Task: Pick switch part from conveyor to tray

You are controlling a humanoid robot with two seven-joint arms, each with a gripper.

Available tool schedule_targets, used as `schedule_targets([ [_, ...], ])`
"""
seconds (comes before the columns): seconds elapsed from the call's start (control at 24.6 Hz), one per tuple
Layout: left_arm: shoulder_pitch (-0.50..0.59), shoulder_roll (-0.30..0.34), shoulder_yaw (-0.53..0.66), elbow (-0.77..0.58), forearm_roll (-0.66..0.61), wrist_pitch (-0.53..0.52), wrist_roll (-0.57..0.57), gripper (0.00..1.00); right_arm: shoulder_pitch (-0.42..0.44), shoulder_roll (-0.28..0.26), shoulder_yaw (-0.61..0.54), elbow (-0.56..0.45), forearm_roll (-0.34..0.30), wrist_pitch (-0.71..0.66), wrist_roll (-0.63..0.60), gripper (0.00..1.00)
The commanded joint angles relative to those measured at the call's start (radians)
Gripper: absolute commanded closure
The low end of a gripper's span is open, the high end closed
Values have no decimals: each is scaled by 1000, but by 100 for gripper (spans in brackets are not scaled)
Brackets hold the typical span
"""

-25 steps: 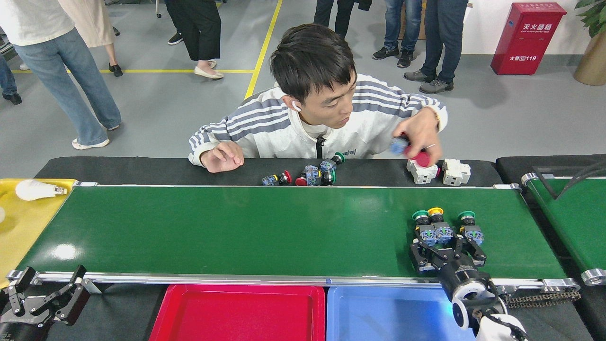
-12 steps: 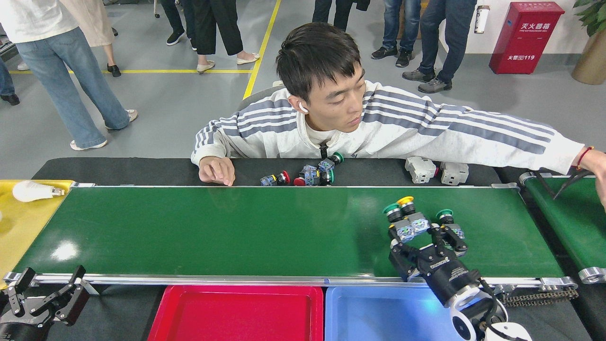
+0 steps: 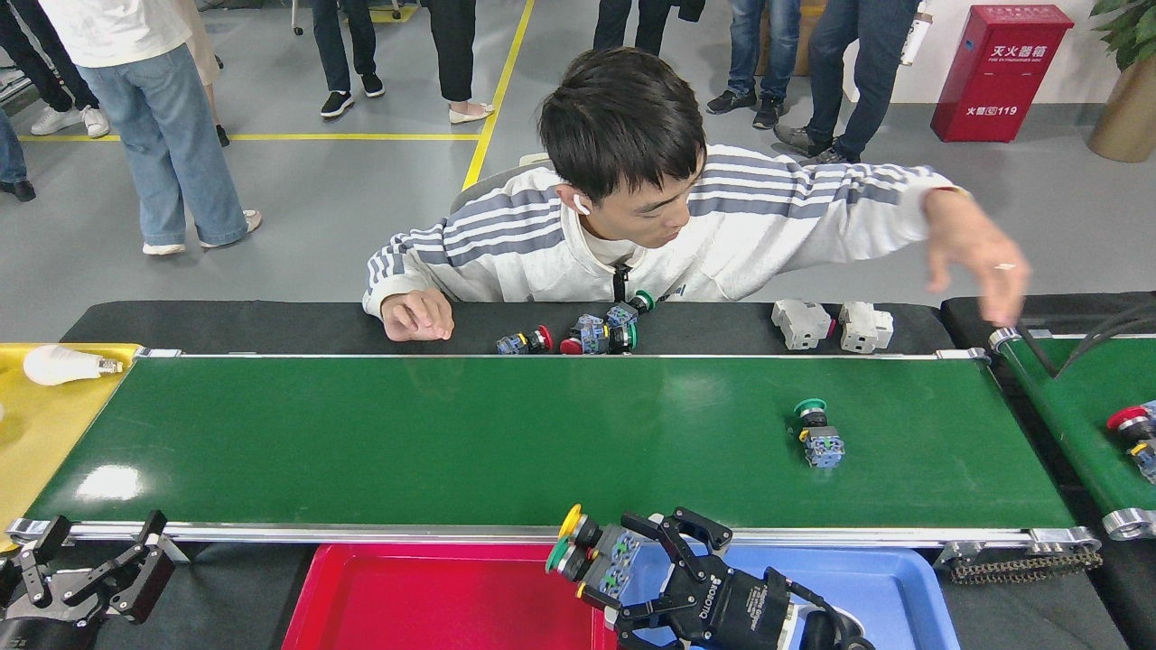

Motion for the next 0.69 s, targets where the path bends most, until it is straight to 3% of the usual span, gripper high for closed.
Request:
schedule_targets([
  [0.0, -11, 13, 3, -10, -2, -4, 7, 0, 0, 9, -69, -27, -10, -18, 10, 0],
  [0.08, -9, 13, 3, -8, -2, -4, 7, 0, 46, 31, -192, -44, -30, -18, 10, 2],
  [0.16, -9, 14, 3, -8, -2, -4, 7, 0, 124, 106, -346, -96, -37, 42, 10, 3],
  [0.28, -9, 11, 3, -8, -2, -1, 7, 0, 264, 169, -427, -222, -36, 413, 7, 2],
  [0.37, -9, 8, 3, -10, -2, -1, 7, 0, 345, 146, -427, -264, -37, 590, 4, 2],
  [0.49, -8, 8, 3, -11, -2, -1, 7, 0, 376, 106, -439, -265, -37, 611, 4, 2],
  [0.65, 3, 5, 3, -10, -2, -2, 6, 0, 379, 101, -450, -265, -36, 624, 7, 2],
])
